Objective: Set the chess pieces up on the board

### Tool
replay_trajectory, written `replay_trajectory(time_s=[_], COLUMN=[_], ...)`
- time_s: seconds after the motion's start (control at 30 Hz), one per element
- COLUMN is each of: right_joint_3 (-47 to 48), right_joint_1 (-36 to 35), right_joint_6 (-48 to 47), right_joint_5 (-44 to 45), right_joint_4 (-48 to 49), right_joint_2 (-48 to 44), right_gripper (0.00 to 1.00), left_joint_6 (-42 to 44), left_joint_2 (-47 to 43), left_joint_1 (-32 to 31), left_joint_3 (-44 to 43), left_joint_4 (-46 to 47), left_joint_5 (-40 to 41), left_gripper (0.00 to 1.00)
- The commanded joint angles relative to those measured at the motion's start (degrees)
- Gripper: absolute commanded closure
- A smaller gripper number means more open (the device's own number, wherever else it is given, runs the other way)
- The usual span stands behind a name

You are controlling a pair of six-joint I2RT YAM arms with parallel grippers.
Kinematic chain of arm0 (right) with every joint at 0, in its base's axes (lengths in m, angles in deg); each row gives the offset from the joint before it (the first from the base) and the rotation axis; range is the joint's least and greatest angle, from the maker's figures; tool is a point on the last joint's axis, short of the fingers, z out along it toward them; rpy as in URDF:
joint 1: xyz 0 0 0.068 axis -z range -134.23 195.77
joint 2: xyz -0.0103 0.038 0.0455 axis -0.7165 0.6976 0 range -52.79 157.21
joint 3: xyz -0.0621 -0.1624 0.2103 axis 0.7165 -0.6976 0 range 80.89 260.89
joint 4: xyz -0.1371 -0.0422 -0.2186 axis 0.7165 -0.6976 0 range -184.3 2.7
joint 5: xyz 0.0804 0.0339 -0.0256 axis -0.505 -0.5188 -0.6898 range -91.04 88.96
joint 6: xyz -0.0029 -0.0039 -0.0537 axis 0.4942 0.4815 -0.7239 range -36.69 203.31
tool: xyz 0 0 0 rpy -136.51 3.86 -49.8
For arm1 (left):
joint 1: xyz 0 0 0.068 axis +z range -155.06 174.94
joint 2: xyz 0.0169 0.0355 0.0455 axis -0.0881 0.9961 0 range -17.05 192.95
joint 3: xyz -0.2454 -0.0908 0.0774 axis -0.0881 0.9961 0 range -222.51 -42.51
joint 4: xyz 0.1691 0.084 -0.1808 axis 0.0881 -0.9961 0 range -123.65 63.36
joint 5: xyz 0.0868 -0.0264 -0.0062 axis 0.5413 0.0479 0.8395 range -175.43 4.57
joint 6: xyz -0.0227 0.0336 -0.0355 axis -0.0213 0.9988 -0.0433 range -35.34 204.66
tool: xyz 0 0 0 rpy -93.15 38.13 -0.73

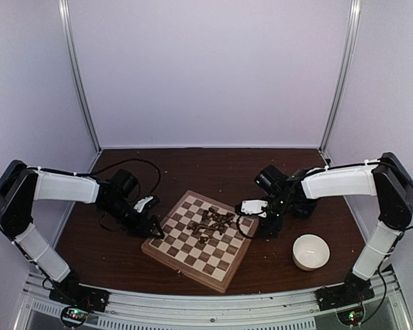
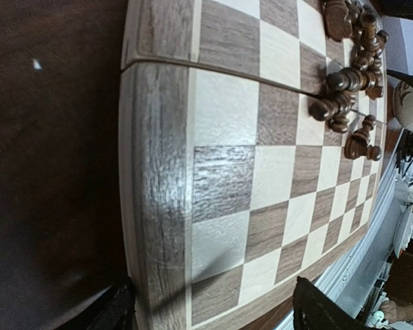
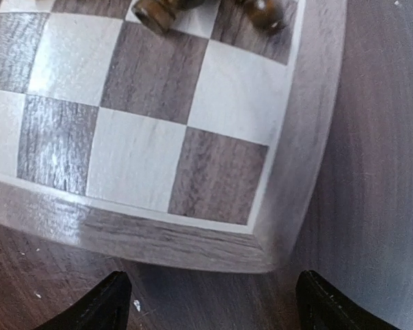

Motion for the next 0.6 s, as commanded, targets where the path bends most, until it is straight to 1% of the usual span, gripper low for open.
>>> replay_trajectory(time_s=[0.0,0.2,0.43,0.57], right_joint_3=[1.2,5.2,12.9,14.8], right_joint_1=[0.3,1.4,3.5,3.5], right_joint_6=[-0.1,0.1,0.6,0.9], right_joint_5=[6.4,11.7,11.7,11.8], right_joint_4=[-0.6,1.4,0.7,0.3], right_joint_2=[3.9,9.1,15.4,17.2], right_gripper=[0.13,0.14,0.14,0.15], left_joint_6=[-4.0,-6.0,-8.1,-9.7], left_joint_2=[-1.5,-3.4,-5.4,-7.8], left_joint_1=[-4.3,-8.8,-12.4,-13.2], left_joint_3=[1.7,3.8,6.2,8.1], left_joint_4=[4.7,7.3,9.1,10.7], left_joint_5=[1.3,4.8,6.4,8.7], left_gripper=[0.22,0.24,0.26,0.26])
